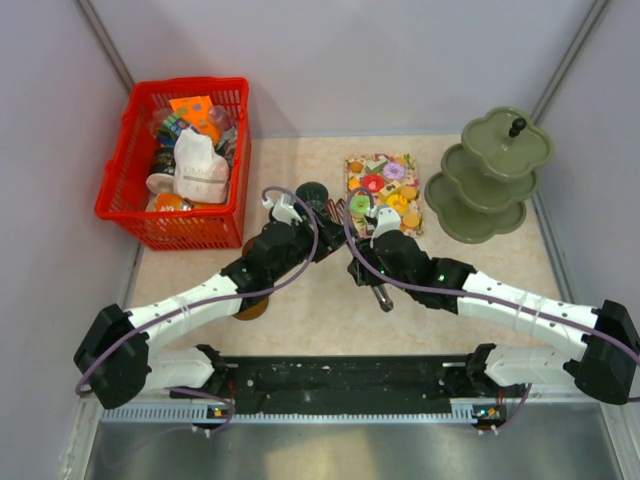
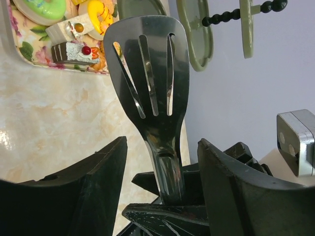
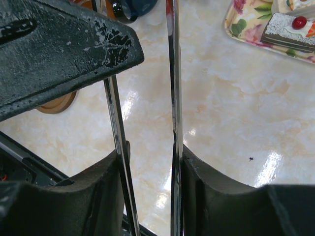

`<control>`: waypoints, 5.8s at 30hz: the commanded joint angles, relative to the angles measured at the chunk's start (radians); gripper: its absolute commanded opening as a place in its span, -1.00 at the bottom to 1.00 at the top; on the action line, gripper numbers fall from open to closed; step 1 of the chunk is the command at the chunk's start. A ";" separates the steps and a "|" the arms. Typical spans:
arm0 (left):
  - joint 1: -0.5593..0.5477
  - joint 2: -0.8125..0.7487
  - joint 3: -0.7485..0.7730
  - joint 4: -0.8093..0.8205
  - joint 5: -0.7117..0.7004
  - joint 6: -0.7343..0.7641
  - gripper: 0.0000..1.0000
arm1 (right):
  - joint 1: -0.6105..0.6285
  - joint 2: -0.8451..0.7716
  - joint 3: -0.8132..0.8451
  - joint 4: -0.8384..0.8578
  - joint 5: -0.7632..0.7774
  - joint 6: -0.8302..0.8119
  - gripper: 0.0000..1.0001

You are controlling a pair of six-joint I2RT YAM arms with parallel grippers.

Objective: Serve the afternoon tea
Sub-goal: Pick up the clamp from the center of the board, then pick up the desert from the tray.

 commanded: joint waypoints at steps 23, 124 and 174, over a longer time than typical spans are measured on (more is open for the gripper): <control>-0.002 0.096 0.060 0.120 0.074 -0.062 0.02 | 0.018 -0.011 0.033 0.027 -0.004 -0.018 -0.36; 0.410 -0.318 0.282 -0.587 0.066 0.424 0.65 | -0.037 0.021 0.212 -0.419 0.057 -0.126 -0.71; 0.570 -0.663 0.143 -0.521 -0.182 0.924 0.97 | -0.537 0.324 0.432 -0.574 -0.219 -0.282 0.04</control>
